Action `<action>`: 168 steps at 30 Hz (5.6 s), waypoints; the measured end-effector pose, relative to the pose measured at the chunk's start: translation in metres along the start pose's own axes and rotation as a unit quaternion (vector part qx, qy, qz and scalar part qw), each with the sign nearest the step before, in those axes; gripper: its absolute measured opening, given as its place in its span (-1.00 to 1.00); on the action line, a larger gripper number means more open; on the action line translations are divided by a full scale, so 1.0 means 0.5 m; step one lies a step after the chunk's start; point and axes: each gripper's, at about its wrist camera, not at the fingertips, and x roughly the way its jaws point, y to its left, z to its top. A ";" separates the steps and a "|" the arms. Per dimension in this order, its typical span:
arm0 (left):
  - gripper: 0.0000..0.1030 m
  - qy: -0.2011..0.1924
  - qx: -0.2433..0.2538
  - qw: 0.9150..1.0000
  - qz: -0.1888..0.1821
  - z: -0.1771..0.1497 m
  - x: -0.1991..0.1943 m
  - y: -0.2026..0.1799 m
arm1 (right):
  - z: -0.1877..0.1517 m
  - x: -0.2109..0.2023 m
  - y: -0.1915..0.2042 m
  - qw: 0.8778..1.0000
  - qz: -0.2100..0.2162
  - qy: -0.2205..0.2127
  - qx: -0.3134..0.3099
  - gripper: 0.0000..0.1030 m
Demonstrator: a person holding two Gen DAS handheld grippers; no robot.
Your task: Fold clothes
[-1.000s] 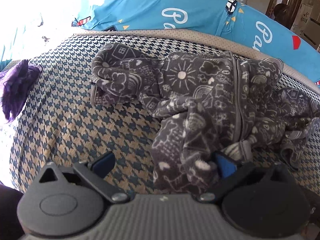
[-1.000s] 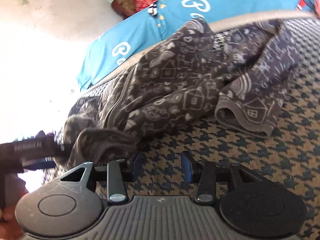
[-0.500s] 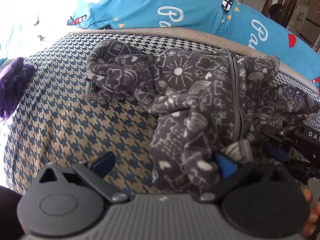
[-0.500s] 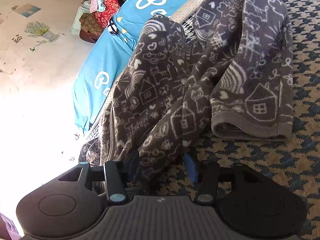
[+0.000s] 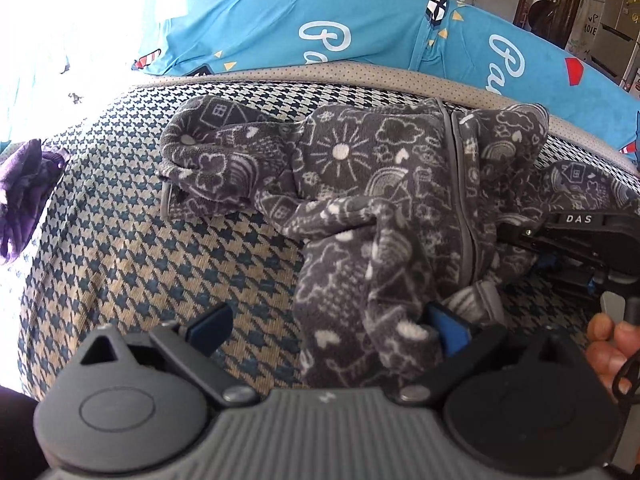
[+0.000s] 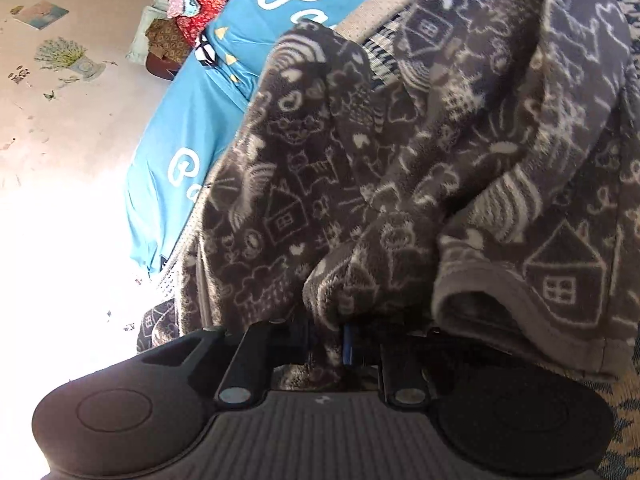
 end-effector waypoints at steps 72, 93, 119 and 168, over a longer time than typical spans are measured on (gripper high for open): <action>1.00 0.028 0.010 0.999 0.017 -0.068 -0.030 -0.028 | -0.105 -0.243 0.061 0.984 0.009 -0.118 -0.135 -0.70; 1.00 -0.003 -0.081 0.996 0.025 -0.041 -0.074 0.071 | -0.282 -0.296 0.134 0.958 0.162 -0.047 -0.230 -0.71; 1.00 -0.055 -0.043 0.997 -0.042 -0.008 -0.100 0.036 | -0.202 -0.364 0.124 0.955 0.106 -0.097 -0.261 -0.46; 0.53 -0.052 0.077 0.994 0.060 0.052 0.060 0.031 | 0.148 -0.058 0.101 0.984 0.006 -0.110 -0.141 -0.60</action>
